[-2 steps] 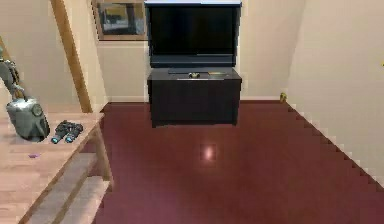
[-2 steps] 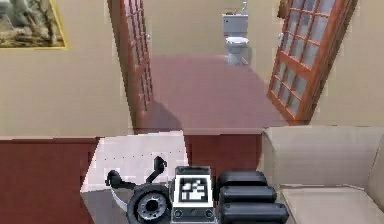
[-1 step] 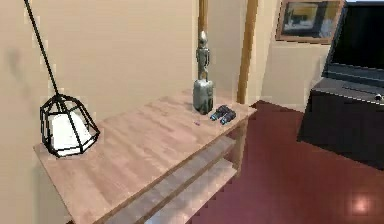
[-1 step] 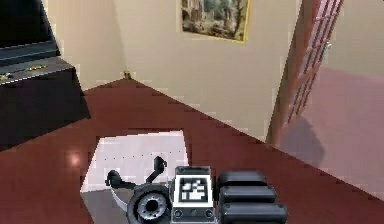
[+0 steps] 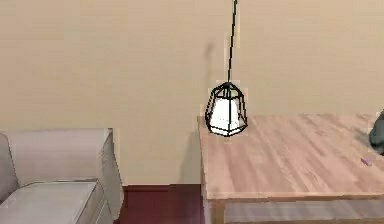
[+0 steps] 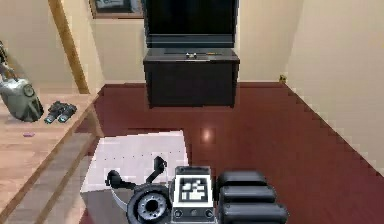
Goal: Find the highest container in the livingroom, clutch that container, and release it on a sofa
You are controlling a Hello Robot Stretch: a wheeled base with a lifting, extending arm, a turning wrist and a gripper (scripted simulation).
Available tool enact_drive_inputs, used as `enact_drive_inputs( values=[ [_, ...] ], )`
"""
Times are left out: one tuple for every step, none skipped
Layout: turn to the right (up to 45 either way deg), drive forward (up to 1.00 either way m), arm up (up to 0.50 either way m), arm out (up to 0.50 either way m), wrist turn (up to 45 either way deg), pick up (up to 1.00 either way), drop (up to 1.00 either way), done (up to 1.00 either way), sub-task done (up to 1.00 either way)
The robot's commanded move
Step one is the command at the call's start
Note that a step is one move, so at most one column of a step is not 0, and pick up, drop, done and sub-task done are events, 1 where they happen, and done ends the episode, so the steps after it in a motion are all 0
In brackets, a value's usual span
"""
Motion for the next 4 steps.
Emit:
enact_drive_inputs(
  values=[
    [-45.0, 0.00, 0.00, 0.00, 0.0, 0.00, 0.00, 0.00, 0.00],
    [-39.0, 0.00, 0.00, 0.00, 0.0, 0.00, 0.00, 0.00, 0.00],
    [-45.0, 0.00, 0.00, 0.00, 0.0, 0.00, 0.00, 0.00, 0.00],
    [-45.0, 0.00, 0.00, 0.00, 0.0, 0.00, 0.00, 0.00, 0.00]
  ],
)
